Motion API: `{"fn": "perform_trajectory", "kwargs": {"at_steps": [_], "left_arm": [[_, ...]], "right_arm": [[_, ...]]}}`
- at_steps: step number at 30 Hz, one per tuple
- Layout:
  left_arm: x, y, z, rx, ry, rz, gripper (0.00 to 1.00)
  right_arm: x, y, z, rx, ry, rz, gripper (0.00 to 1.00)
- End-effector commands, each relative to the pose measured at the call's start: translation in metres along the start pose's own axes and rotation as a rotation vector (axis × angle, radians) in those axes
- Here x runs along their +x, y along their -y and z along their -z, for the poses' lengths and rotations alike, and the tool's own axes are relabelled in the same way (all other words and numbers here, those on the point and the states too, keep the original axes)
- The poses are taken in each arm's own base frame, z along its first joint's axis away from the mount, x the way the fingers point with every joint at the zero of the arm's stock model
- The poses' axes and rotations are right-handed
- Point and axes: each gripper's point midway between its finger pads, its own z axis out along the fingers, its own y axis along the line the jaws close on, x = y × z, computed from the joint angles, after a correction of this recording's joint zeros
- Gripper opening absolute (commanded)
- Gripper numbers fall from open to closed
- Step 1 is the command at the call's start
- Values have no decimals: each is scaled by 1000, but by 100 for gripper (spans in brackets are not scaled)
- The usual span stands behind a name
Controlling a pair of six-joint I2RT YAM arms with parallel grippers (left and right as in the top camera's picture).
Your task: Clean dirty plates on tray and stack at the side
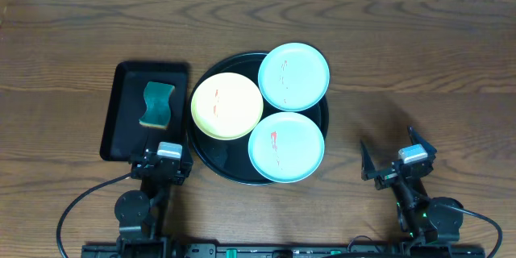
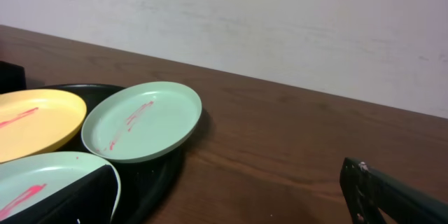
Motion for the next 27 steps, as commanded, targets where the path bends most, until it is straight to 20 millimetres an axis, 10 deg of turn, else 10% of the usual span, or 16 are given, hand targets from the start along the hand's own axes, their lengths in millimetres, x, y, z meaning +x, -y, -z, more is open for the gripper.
{"fn": "perform_trajectory", "kwargs": {"at_steps": [1, 27], "left_arm": [[16, 6, -1, 22, -49, 19, 78], [3, 3, 0, 17, -15, 131, 78]], "right_arm": [[0, -1, 0, -6, 0, -12, 99], [-12, 7, 1, 38, 46, 2, 99]]}}
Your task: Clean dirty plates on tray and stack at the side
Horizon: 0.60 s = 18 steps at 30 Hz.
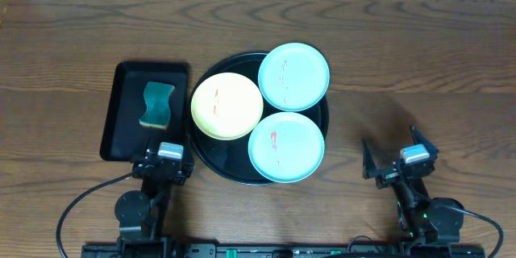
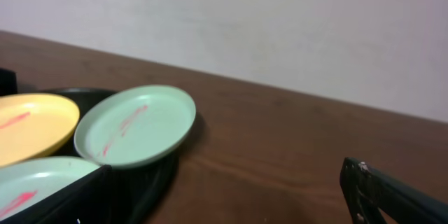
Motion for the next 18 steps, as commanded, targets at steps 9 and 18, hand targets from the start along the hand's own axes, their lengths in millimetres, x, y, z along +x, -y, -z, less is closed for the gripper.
{"fn": "perform_trajectory", "kwargs": {"at_steps": [9, 18], "left_arm": [[-40, -15, 1, -9, -35, 290, 78], [-81, -29, -27, 48, -299, 350, 78]], "right_arm": [[-31, 5, 3, 16, 56, -73, 99], [-76, 13, -9, 10, -13, -116, 99]]}}
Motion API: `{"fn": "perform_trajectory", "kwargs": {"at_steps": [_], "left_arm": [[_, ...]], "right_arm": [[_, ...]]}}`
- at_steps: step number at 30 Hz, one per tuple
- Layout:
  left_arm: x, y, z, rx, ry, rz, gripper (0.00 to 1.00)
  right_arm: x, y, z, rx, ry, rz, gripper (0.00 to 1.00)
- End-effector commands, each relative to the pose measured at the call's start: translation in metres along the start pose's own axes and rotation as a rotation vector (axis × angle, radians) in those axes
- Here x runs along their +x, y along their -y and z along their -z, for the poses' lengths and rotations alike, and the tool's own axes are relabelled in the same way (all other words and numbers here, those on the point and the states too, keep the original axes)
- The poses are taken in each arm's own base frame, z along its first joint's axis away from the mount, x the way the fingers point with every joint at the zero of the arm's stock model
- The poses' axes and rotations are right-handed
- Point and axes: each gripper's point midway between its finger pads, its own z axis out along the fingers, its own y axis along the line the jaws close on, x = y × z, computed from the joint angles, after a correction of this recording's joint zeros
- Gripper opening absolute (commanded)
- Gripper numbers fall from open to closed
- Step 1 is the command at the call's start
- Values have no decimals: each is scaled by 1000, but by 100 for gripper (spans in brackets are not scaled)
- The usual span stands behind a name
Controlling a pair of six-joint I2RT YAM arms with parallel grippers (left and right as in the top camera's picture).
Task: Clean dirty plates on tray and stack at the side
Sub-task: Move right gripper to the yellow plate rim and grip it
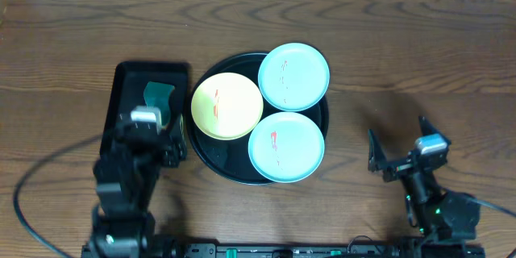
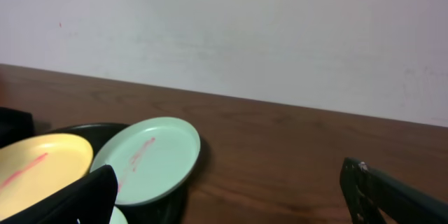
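Three dirty plates lie on the round black tray (image 1: 211, 164): a yellow plate (image 1: 226, 106) at the left, a mint plate (image 1: 293, 76) at the back right, and another mint plate (image 1: 285, 146) in front. All carry red smears. My left gripper (image 1: 153, 106) hangs over the green sponge (image 1: 159, 93), its fingers hidden under the wrist. My right gripper (image 1: 397, 143) stands open over bare table to the right of the tray, holding nothing. In the right wrist view the gripper (image 2: 231, 203) faces the back mint plate (image 2: 150, 159) and the yellow plate (image 2: 38, 171).
The sponge lies in a small rectangular black tray (image 1: 121, 81) left of the round one. Bare wooden table (image 1: 403, 56) extends to the right and the back. A white wall (image 2: 245, 35) stands behind the table.
My left arm has risen from its place at the table's front edge and now stands over the rectangular tray, covering part of the sponge. My right gripper has shifted slightly right, still open.
Both arms sat low at the front edge, the right gripper open, the plates and sponge untouched. At the second moment the right wrist view had shifted a little. Now the left arm is over the sponge tray and the plates lie as before.
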Motion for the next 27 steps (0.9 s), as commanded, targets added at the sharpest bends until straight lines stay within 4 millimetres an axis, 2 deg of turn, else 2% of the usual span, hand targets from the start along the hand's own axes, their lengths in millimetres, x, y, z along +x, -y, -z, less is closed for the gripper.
{"fn": "perform_trajectory", "kwargs": {"at_steps": [1, 6, 9, 12, 17, 20, 25, 27], "left_arm": [[-28, 0, -8, 14, -96, 41, 78], [-43, 1, -22, 31, -317, 74, 78], [-51, 12, -33, 110, -484, 118, 78], [-50, 20, -43, 160, -603, 156, 78], [-36, 29, -66, 227, -710, 207, 78], [-22, 27, -77, 226, -762, 220, 78], [-5, 26, -89, 222, -823, 242, 78], [0, 26, -92, 222, -837, 244, 78]], "right_arm": [[-25, 4, -8, 6, -34, -35, 99], [-37, 7, -29, -15, -196, -79, 99], [-38, 7, -47, -43, -370, -131, 99], [-36, 5, -59, -76, -520, -183, 99], [-26, -2, -78, -142, -728, -273, 99], [-23, -10, -95, -205, -739, -329, 99], [-32, -48, -111, -483, -687, -440, 99], [-32, -53, -118, -518, -682, -486, 99]]}}
